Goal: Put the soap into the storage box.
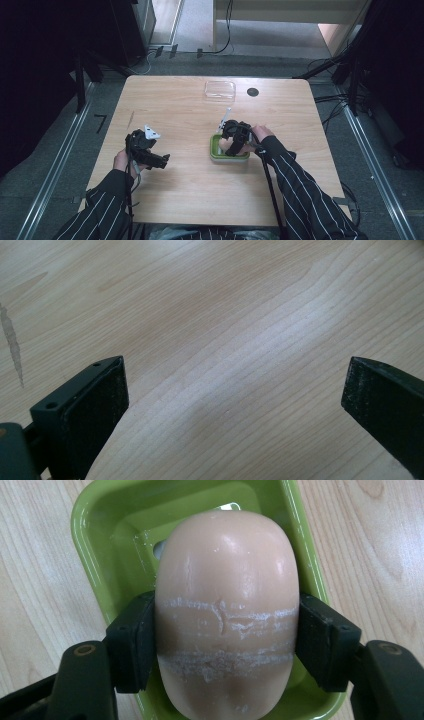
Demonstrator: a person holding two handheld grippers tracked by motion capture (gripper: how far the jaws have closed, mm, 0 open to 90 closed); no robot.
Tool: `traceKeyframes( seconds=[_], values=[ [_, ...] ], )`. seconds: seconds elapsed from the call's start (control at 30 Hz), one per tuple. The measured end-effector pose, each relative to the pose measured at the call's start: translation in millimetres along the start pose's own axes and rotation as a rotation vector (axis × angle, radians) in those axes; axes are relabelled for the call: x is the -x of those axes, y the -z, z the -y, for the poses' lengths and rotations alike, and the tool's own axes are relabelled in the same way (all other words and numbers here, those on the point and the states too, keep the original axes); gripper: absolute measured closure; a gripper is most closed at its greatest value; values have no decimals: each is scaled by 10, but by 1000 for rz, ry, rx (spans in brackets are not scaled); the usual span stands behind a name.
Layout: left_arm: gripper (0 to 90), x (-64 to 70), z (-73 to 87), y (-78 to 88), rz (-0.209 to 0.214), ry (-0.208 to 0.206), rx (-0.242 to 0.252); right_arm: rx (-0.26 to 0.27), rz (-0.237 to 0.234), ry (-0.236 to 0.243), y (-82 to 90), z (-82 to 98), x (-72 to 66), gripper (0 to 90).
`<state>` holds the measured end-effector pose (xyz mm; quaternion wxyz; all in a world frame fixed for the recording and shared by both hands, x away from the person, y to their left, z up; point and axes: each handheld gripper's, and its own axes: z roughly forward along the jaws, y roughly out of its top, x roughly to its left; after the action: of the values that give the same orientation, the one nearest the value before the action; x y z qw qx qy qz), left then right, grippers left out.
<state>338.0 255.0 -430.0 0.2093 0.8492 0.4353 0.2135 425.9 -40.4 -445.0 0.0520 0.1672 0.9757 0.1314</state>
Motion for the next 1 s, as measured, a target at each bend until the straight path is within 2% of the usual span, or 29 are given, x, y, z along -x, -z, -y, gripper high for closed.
traceKeyframes(
  seconds=[1.0],
  values=[
    [0,5,-3,11,-1,0,5,-9,15,4,4,6,-29,326]
  ],
)
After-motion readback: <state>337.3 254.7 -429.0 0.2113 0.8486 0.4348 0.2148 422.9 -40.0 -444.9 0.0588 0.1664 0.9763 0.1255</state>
